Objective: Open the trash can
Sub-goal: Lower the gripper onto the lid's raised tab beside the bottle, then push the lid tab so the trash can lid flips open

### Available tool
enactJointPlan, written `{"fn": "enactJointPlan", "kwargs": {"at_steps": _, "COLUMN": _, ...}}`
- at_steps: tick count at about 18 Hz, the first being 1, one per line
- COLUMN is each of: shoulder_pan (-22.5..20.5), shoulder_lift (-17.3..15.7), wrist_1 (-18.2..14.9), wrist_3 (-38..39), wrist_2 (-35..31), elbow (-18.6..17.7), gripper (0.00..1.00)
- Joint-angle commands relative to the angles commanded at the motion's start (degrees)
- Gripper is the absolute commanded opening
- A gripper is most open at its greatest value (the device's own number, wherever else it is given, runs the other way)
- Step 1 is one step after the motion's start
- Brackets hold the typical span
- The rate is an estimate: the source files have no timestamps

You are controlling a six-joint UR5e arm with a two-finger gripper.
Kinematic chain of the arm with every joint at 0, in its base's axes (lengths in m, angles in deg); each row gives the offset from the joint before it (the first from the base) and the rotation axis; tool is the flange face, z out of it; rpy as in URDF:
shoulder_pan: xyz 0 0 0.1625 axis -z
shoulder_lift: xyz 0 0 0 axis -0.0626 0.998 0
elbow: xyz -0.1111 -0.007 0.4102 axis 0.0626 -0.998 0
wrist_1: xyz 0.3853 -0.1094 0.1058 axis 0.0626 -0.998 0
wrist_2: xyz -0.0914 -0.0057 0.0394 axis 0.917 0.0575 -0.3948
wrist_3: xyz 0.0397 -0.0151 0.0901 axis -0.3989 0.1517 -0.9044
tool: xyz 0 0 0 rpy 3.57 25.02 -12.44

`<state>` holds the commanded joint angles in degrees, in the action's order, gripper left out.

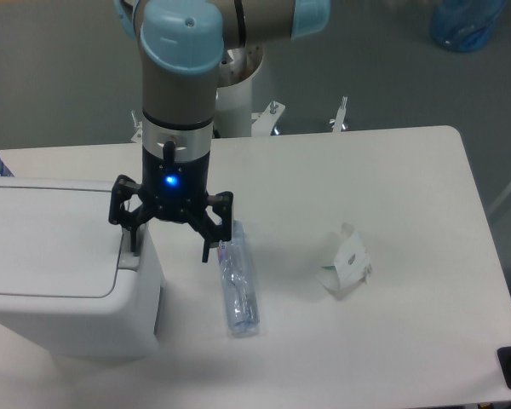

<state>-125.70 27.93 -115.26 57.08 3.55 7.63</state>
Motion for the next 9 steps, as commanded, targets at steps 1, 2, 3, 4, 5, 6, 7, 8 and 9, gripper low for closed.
{"fn": "enactJointPlan", "kwargs": {"at_steps": 1, "shoulder_pan": 0.0, "shoulder_lift": 0.0, "wrist_1": 0.0, "wrist_3": 0.0, "wrist_2": 0.0, "elbow": 0.0, "gripper": 1.0}}
{"fn": "enactJointPlan", "kwargs": {"at_steps": 2, "shoulder_pan": 0.0, "shoulder_lift": 0.0, "wrist_1": 0.0, "wrist_3": 0.0, "wrist_2": 0.0, "elbow": 0.0, "gripper": 1.0}}
{"fn": "enactJointPlan", "kwargs": {"at_steps": 3, "shoulder_pan": 0.0, "shoulder_lift": 0.09, "wrist_1": 0.0, "wrist_3": 0.0, "wrist_2": 0.0, "elbow": 0.0, "gripper": 1.0}}
{"fn": "enactJointPlan", "kwargs": {"at_steps": 4, "shoulder_pan": 0.0, "shoulder_lift": 0.26, "wrist_1": 0.0, "wrist_3": 0.0, "wrist_2": 0.0, "elbow": -0.09, "gripper": 1.0}}
{"fn": "enactJointPlan", "kwargs": {"at_steps": 5, "shoulder_pan": 0.0, "shoulder_lift": 0.44, "wrist_1": 0.0, "wrist_3": 0.0, "wrist_2": 0.0, "elbow": 0.0, "gripper": 1.0}}
{"fn": "enactJointPlan", "kwargs": {"at_steps": 6, "shoulder_pan": 0.0, "shoulder_lift": 0.44, "wrist_1": 0.0, "wrist_3": 0.0, "wrist_2": 0.0, "elbow": 0.0, "gripper": 1.0}}
{"fn": "enactJointPlan", "kwargs": {"at_steps": 7, "shoulder_pan": 0.0, "shoulder_lift": 0.44, "wrist_1": 0.0, "wrist_3": 0.0, "wrist_2": 0.0, "elbow": 0.0, "gripper": 1.0}}
{"fn": "enactJointPlan", "kwargs": {"at_steps": 8, "shoulder_pan": 0.0, "shoulder_lift": 0.44, "wrist_1": 0.0, "wrist_3": 0.0, "wrist_2": 0.0, "elbow": 0.0, "gripper": 1.0}}
{"fn": "enactJointPlan", "kwargs": {"at_steps": 9, "shoulder_pan": 0.0, "shoulder_lift": 0.44, "wrist_1": 0.0, "wrist_3": 0.0, "wrist_2": 0.0, "elbow": 0.0, "gripper": 1.0}}
